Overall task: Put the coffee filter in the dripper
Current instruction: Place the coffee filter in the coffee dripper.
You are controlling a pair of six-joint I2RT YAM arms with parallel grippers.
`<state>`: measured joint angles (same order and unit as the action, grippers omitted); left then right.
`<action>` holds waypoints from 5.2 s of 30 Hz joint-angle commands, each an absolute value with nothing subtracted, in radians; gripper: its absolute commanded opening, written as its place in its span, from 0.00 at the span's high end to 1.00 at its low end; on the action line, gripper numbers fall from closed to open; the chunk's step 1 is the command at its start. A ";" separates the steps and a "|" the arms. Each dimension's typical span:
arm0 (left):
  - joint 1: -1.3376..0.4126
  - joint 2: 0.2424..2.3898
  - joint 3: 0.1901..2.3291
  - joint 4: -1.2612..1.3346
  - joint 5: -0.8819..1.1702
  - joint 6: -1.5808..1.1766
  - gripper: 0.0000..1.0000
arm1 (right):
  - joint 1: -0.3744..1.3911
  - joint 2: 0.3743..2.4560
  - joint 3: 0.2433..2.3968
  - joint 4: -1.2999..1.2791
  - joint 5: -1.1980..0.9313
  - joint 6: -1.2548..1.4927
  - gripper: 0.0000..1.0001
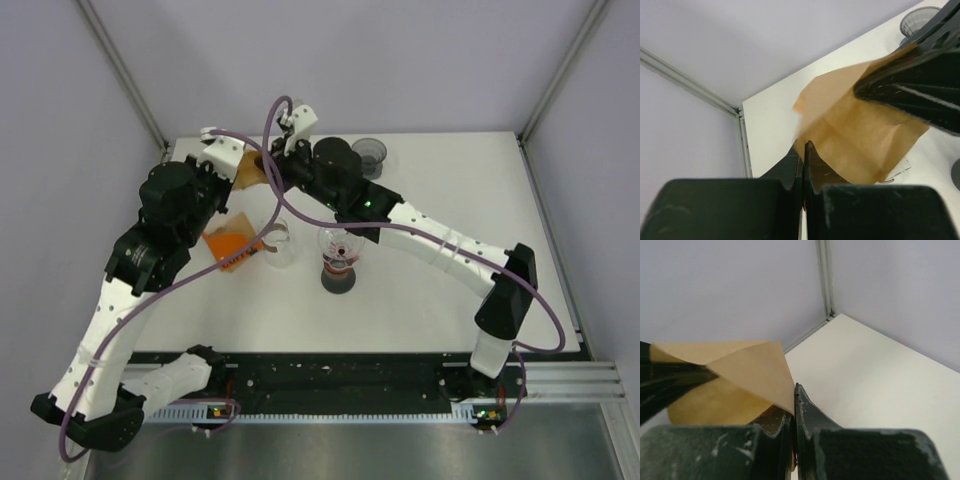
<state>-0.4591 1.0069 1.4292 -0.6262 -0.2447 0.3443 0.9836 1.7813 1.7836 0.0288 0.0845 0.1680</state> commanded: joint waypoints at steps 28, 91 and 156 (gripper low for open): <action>-0.453 0.983 1.473 -0.520 -0.377 0.288 1.00 | 0.876 1.652 1.670 0.072 0.127 0.218 1.00; -0.215 1.210 1.508 -0.917 0.222 0.038 0.01 | 0.724 1.845 2.086 -1.241 -0.158 0.015 0.70; 0.051 1.111 1.427 -0.874 0.446 0.003 0.01 | 0.894 1.865 2.022 -1.190 0.086 -0.101 0.96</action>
